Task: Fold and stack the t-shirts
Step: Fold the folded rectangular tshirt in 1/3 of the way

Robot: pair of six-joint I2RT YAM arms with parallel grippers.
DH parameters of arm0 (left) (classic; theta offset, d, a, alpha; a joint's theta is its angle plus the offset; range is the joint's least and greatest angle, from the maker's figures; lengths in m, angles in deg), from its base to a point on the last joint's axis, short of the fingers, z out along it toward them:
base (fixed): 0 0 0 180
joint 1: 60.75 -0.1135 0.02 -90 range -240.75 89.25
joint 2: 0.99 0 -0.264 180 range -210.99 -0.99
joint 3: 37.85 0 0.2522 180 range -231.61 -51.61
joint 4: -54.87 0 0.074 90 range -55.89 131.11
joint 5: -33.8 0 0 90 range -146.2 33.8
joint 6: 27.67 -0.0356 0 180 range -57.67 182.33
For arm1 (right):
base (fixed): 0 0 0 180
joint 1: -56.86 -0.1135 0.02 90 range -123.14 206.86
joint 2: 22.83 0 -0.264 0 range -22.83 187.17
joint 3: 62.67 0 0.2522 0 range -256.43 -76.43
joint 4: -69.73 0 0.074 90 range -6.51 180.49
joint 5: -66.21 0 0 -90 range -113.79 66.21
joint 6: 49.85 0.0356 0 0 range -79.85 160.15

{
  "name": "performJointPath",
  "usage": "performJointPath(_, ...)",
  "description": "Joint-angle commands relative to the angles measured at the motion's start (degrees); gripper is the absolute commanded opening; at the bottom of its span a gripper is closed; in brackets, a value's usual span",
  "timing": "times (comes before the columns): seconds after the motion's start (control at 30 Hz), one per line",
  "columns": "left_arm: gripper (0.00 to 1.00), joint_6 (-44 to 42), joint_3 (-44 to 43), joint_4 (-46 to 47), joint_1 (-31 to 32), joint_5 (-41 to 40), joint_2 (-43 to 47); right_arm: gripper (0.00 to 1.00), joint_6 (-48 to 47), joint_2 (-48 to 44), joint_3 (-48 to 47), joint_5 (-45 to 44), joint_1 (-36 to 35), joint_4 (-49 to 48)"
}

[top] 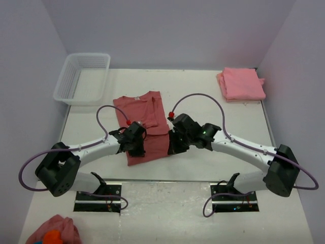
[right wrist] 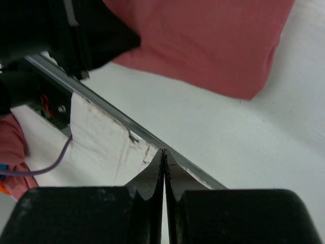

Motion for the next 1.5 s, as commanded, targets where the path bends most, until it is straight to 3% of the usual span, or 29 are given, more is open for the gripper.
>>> performJointPath(0.0,0.0,1.2,0.06,-2.39,0.6,-1.81,1.57,0.0,-3.88,4.37,-6.19,-3.91,1.09,3.65)
performJointPath(0.17,0.0,0.85,-1.53,-2.92,0.69,-1.9,1.58,0.0,-8.89,18.95,-12.27,-4.18,3.11,1.11)
performJointPath(0.4,0.0,0.41,-2.5,-3.36,0.77,-0.94,1.49,0.0,-11.36,30.04,-19.39,0.48,8.2,-2.23)
performJointPath(0.57,0.0,0.14,-2.85,-3.79,0.86,-0.41,1.57,0.0,-11.27,31.46,-18.44,1.45,9.79,-3.2)
performJointPath(0.93,0.0,-2.49,-8.12,-5.64,0.86,-2.87,-2.46,0.0,-7.14,33.05,-3.14,5.84,10.14,-14.36)
performJointPath(1.47,0.0,-3.9,-10.57,-5.64,0.86,-6.91,-4.48,0.0,-2.57,25.22,9.87,6.37,9.09,-19.19)
